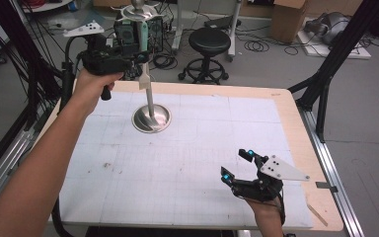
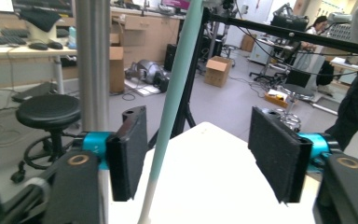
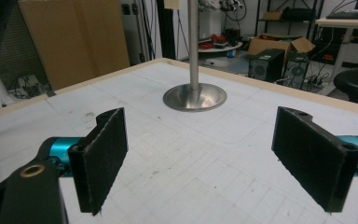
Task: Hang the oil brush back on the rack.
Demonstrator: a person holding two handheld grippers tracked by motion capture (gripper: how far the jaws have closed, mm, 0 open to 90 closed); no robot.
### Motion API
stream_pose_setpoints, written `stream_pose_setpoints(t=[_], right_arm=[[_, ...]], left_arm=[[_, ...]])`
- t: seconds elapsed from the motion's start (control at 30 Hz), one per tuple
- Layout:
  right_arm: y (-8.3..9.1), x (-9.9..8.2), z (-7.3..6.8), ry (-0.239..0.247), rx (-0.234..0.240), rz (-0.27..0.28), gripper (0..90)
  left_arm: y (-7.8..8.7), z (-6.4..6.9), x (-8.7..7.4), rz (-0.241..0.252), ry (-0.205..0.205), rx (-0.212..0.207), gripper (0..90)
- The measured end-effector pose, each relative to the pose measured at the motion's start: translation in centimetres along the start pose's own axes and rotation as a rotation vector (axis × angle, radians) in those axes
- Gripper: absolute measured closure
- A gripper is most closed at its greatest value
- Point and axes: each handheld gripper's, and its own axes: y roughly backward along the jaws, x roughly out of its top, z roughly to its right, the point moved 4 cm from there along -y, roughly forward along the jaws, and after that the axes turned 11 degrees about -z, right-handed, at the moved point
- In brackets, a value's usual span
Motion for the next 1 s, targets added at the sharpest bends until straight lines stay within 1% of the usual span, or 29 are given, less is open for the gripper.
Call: stream_pose_setpoints(t=[0.1, 0.23, 0.3, 0.33, 0.37, 0.43, 0.47, 0.5, 0.53, 0.57, 0.63, 0.67, 0.7, 0.73, 0.77, 0.8, 0.87, 0.9, 1.0], right_arm=[[0.4, -0.1, 0.1, -0.004, -0.009, 0.006, 17.5], [0.8, -0.3, 0.4, -0.013, -0.021, 0.006, 17.5], [1.1, -0.6, 0.5, -0.018, -0.028, 0.0, 17.5], [1.1, -0.7, 0.6, -0.021, -0.033, -0.002, 17.5], [1.2, -0.9, 0.8, -0.023, -0.036, -0.006, 17.5], [1.4, -1.2, 1.0, -0.026, -0.052, -0.017, 17.4], [1.4, -1.3, 1.1, -0.024, -0.057, -0.022, 17.5], [1.4, -1.5, 1.2, -0.025, -0.065, -0.028, 17.4], [1.4, -1.5, 1.2, -0.025, -0.065, -0.028, 17.4], [1.5, -1.9, 1.4, -0.034, -0.076, -0.041, 17.4], [1.6, -2.3, 1.5, -0.033, -0.087, -0.051, 17.5], [1.7, -2.4, 1.6, -0.036, -0.092, -0.056, 17.4], [1.8, -2.6, 1.6, -0.037, -0.094, -0.058, 17.4], [1.9, -2.7, 1.7, -0.035, -0.098, -0.056, 17.5], [2.0, -2.8, 1.7, -0.038, -0.101, -0.06, 17.4], [2.0, -2.9, 1.8, -0.039, -0.102, -0.059, 17.4], [2.0, -3.0, 1.9, -0.043, -0.108, -0.062, 17.4], [2.0, -3.0, 1.9, -0.043, -0.11, -0.062, 17.4], [2.0, -3.0, 1.8, -0.041, -0.11, -0.065, 17.4]], left_arm=[[1.0, 0.4, -1.0, 0.019, -0.002, 0.001, 34.0], [2.2, 1.0, -2.4, 0.025, -0.041, 0.013, 29.3], [2.8, 1.1, -3.2, 0.026, -0.04, 0.027, 26.4], [3.2, 1.2, -3.8, 0.021, -0.035, 0.041, 22.7], [3.5, 1.3, -4.3, 0.02, -0.031, 0.046, 18.0], [4.0, 1.6, -5.2, 0.016, -0.038, 0.051, 16.6], [4.0, 1.6, -5.2, 0.016, -0.038, 0.051, 16.6], [4.7, 1.9, -6.3, 0.037, -0.065, 0.054, 16.6], [4.7, 1.9, -6.3, 0.037, -0.065, 0.054, 16.6], [5.5, 2.3, -7.4, 0.073, -0.085, 0.065, 16.6], [6.4, 2.7, -8.9, 0.1, -0.083, 0.071, 16.6], [6.7, 2.9, -9.4, 0.1, -0.082, 0.079, 16.6], [7.1, 3.1, -10.3, 0.096, -0.09, 0.093, 16.6], [7.1, 3.1, -10.3, 0.096, -0.09, 0.093, 16.6], [7.6, 3.4, -11.5, 0.086, -0.095, 0.101, 16.6], [8.0, 3.7, -12.3, 0.085, -0.091, 0.107, 16.6], [8.5, 4.1, -13.6, 0.081, -0.095, 0.105, 16.6], [8.8, 4.3, -14.2, 0.079, -0.096, 0.11, 16.6], [9.4, 4.9, -15.9, 0.083, -0.091, 0.105, 16.7]])
